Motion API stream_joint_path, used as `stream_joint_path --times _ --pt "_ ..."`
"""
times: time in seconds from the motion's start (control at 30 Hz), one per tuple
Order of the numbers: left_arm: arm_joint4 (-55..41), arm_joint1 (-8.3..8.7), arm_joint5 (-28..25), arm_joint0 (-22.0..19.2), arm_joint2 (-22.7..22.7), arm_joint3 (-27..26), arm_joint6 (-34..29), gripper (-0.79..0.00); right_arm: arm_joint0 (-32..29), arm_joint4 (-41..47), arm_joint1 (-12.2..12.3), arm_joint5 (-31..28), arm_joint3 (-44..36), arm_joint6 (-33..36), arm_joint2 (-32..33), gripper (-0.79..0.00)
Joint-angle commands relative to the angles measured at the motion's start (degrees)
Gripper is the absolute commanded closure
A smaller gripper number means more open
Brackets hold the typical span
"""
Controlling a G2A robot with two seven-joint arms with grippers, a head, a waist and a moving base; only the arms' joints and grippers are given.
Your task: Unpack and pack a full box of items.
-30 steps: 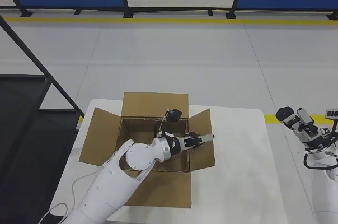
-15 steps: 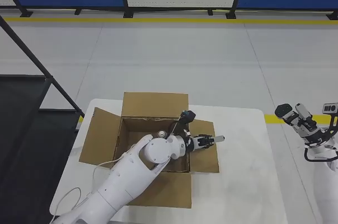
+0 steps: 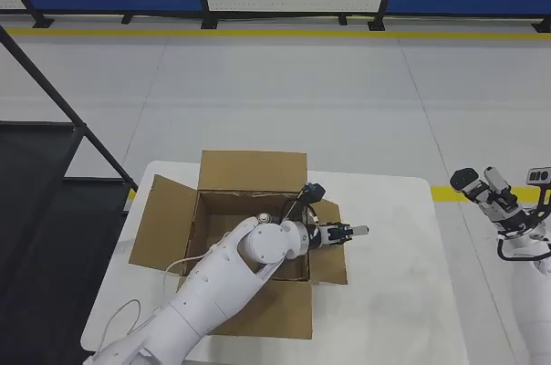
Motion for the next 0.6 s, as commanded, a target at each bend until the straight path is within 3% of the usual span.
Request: stream_joint_path --times 0.0,0.17,0.3,0.4,0.57 --pt "-0.1 0.03 -1.0 0.0 -0.8 -0.3 0.0 -0.785 0.0 0.4 0.2 -0.1 0.1 -0.1 -0.3 -0.785" --pt "-0.3 1.52 -5.5 1.6 -5.6 -5.4 -1.0 -0.785 -0.3 0.5 0.5 -0.9 -2.3 -1.0 -1.6 -0.785" --pt "2.8 4.2 -7.3 5.5 -12.3 -14.5 -1.0 -0.785 -0.4 0.3 0.6 -1.4 -5.9 -1.5 -3.2 -0.785" --pt "5.7 6.6 -6.8 11.5 -19.1 -24.6 -0.7 -0.785 -0.2 -0.8 0.6 -1.4 -9.3 -1.7 -4.9 -0.785" --pt "10.3 10.1 -4.9 25.6 -32.4 -43.0 0.1 -0.785 0.3 -6.0 0.4 -0.8 -15.4 -4.7 -9.1 -0.785"
